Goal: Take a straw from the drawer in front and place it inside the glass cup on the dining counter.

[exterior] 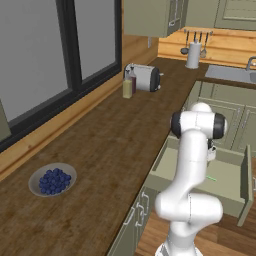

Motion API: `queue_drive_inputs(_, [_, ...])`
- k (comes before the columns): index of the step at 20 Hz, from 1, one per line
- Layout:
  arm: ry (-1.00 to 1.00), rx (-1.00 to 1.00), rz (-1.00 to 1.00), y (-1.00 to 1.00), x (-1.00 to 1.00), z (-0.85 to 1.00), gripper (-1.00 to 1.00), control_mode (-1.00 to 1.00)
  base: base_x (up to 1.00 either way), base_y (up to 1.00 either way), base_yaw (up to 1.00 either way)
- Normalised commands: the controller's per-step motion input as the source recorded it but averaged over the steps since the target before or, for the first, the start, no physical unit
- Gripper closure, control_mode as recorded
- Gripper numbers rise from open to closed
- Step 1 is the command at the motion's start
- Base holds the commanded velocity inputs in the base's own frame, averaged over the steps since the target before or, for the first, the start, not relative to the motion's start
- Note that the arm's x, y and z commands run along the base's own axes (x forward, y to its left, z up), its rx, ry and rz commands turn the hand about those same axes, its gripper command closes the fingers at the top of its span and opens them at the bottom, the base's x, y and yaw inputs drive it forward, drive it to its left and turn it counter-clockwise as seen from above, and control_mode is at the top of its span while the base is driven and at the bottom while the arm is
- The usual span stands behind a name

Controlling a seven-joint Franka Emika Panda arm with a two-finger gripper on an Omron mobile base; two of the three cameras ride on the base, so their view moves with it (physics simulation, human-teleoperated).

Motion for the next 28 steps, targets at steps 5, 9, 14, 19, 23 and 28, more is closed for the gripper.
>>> queue_drive_inputs(5, [-0.07, 0.08, 0.18, 0.0, -0.02, -0.35, -1.0, -1.0, 0.0, 0.0, 0.0])
queue_drive_inputs(9, [0.0, 0.03, 0.16, 0.0, 0.0, -0.27, -1.0, -1.0, 0.0, 0.0, 0.0])
queue_drive_inputs(14, [0.0, 0.02, 0.15, 0.0, 0.0, -0.27, -1.0, -1.0, 0.0, 0.0, 0.0])
queue_drive_inputs(19, [0.0, 0.01, 0.13, 0.0, 0.0, -0.31, -1.0, -1.0, 0.0, 0.0, 0.0])
queue_drive_inputs(23, [0.0, 0.0, 0.12, 0.0, 0.0, -0.43, -1.0, -1.0, 0.0, 0.0, 0.0])
queue_drive_inputs(28, [-0.01, 0.0, 0.07, 0.09, -0.07, -0.59, -1.0, -1.0, 0.0, 0.0, 0.0])
